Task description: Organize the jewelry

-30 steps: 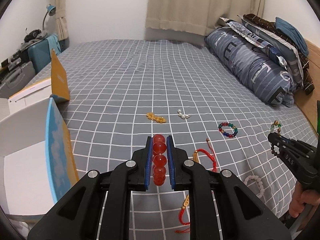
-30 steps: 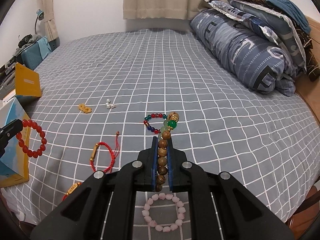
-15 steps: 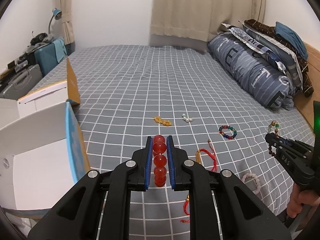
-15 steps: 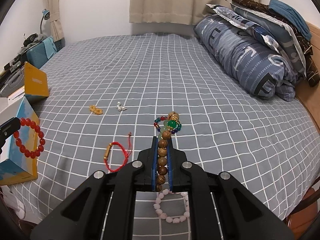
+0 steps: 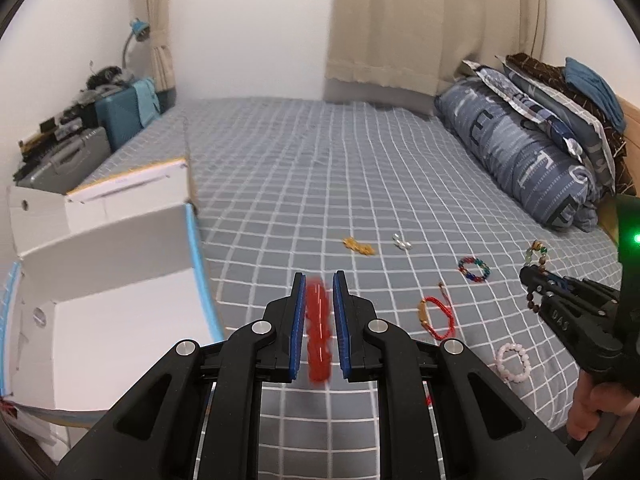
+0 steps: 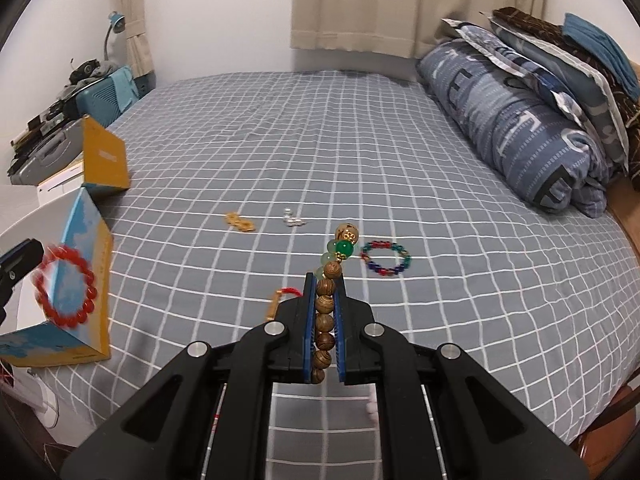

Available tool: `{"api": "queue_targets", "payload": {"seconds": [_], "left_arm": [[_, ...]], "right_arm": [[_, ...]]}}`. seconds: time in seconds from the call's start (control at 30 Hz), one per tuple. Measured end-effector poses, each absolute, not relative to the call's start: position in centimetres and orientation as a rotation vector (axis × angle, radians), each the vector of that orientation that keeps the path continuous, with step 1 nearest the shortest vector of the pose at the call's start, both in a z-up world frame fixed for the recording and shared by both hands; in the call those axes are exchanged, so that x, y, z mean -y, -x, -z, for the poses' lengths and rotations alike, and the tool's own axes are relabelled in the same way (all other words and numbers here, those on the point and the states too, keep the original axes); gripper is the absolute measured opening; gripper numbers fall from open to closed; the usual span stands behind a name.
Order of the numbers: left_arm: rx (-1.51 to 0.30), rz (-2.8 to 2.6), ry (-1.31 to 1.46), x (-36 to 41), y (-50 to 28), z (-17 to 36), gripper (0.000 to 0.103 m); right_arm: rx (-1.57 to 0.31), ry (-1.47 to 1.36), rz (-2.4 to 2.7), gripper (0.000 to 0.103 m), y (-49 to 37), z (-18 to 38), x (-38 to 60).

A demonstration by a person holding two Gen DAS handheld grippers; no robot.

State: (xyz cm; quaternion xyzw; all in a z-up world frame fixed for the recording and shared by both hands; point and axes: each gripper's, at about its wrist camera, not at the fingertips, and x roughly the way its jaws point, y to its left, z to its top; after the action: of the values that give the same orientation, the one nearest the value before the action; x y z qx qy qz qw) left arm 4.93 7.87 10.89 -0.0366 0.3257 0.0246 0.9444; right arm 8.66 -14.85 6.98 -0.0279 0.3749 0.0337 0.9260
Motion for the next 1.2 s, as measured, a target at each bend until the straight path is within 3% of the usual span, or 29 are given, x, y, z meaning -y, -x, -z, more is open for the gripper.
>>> {"api": "queue_targets", "payload": {"seconds": [0.37,0.63,0.73,0.8,0.9,1.0,1.2], "left_arm": [[-0.608,-0.102,0.104,-10.9,-2.2,-13.7,0.013],[-0.668,-0.112,0.119,-11.5,-3.0,-12.1,0.014],[-0.734,-0.085,0.141,-10.3,-4.6,-10.1,0.027],[-0.768,-0.075,0.131,-9.1,-5.4,-8.5,0.046],[-0.82,-0.032,0.128,-7.3,-6.6,-6.4,0.062],[-0.865,-0.011,0.121,-6.0,-7.5,-4.4,0.071],[-0.98,0.031,0.131,-4.6,-9.7,0.3,0.075]], "right_arm": [[-0.759,0.09,-0.148,0.007,-7.9,-7.8,9.4],[-0.771,0.109,-0.167,0.007,-8.2,-7.4,7.6],[-0.778,0.112,-0.159,0.007,-8.4,-7.1,8.1],[-0.788,0.108,-0.148,0.007,-8.8,-6.9,8.9],[-0.806,0.106,-0.124,0.007,-9.2,-6.2,10.3],[-0.817,0.106,-0.107,0.008,-9.4,-5.7,11.8],[-0.852,0.11,-0.069,0.008,-10.0,-4.0,14.5]]}}
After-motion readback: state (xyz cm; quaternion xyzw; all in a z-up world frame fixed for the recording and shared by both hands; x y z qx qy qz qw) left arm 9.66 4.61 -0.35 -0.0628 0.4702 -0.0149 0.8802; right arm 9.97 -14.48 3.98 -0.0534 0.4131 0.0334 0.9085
